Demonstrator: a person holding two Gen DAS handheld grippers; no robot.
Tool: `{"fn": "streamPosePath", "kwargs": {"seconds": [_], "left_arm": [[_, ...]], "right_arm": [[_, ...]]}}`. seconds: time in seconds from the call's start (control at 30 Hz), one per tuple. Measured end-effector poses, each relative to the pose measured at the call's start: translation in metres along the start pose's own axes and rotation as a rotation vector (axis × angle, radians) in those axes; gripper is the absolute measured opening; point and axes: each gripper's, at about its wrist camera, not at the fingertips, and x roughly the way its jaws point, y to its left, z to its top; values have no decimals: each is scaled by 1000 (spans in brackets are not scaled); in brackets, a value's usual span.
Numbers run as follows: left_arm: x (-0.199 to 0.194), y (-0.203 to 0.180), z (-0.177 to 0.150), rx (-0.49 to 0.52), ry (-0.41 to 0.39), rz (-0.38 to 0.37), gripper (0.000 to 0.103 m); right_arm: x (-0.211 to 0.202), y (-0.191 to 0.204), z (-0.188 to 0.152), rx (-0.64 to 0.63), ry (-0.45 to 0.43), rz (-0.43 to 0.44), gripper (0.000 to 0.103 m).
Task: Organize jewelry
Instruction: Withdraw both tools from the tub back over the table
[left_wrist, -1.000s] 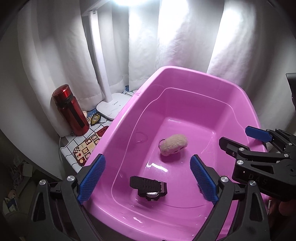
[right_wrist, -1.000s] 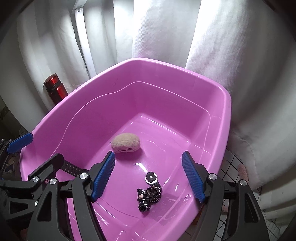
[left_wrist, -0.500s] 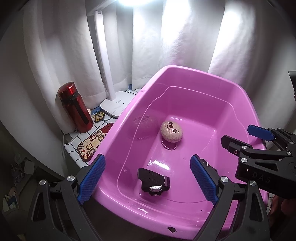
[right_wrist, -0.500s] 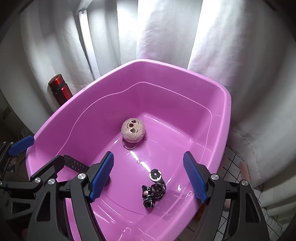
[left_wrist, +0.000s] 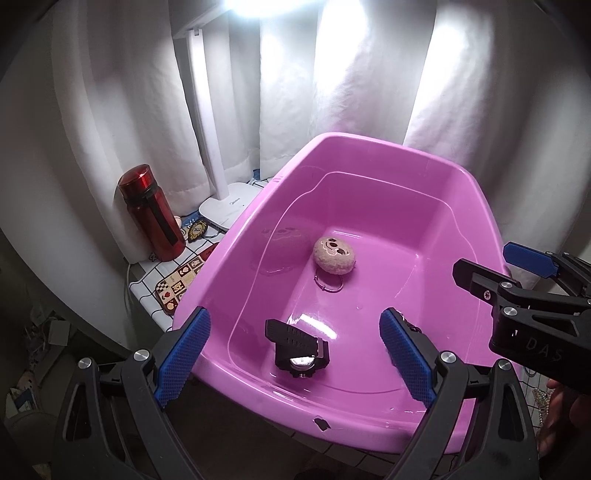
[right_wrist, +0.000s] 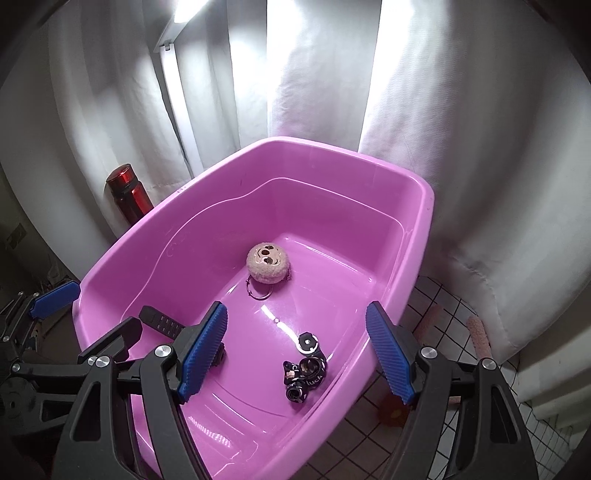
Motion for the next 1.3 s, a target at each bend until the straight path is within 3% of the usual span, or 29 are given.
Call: {"fn": "streamPosePath", "kwargs": {"seconds": [0.4,0.7,1.03,1.3], "left_arm": [[-26,-40,-7,46,-26,-53,91],[-39,-96,-24,111,-27,-156,91],[-52,-166,-61,168,15,-281,91],[-50,-220,-111,202,89,-331,91]], "right_arm": [[-37,-51,-43,123,-27,-45,74],[-75,-118,-100,265,-30,-142,74],[-120,-189,-176,378,8,-290,74],[-131,-229,-245,425,77,-331,74]]}}
